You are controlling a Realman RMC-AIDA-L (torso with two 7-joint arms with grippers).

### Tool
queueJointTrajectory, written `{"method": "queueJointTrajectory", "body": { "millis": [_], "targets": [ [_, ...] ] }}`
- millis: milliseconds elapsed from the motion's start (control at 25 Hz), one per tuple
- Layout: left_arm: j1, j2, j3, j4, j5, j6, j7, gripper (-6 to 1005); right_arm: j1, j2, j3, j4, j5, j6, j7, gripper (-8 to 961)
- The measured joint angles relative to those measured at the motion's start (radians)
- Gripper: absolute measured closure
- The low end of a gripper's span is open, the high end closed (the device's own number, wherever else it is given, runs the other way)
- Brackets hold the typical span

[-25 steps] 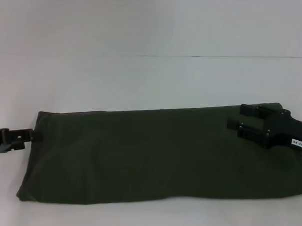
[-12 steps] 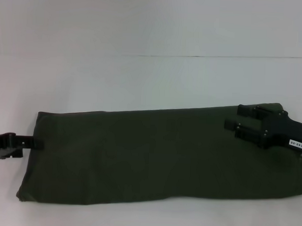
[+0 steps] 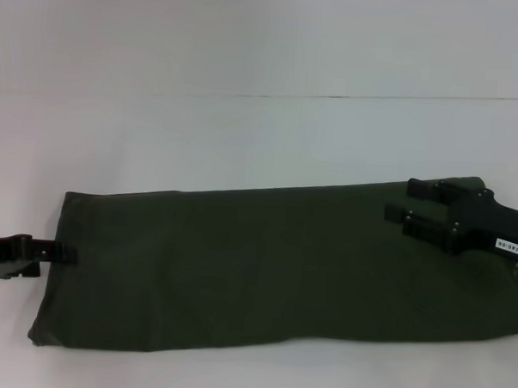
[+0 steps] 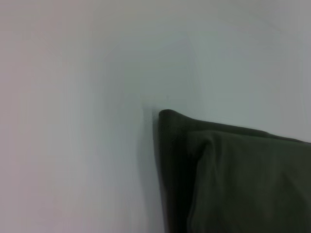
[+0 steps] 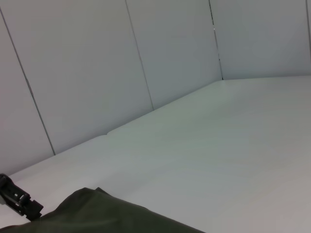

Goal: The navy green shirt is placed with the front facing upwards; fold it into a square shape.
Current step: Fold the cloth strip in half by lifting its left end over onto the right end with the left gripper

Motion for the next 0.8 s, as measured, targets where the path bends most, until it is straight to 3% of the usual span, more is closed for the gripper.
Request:
{"method": "queueJointTrajectory", "body": {
  "millis": [800],
  "targets": [
    [-0.010,-0.002,0.025,-0.027,-0.006,-0.003,-0.004,237,-0.008,0.000,0.000,0.002,-0.003,0.000,0.000,293]
  ]
}}
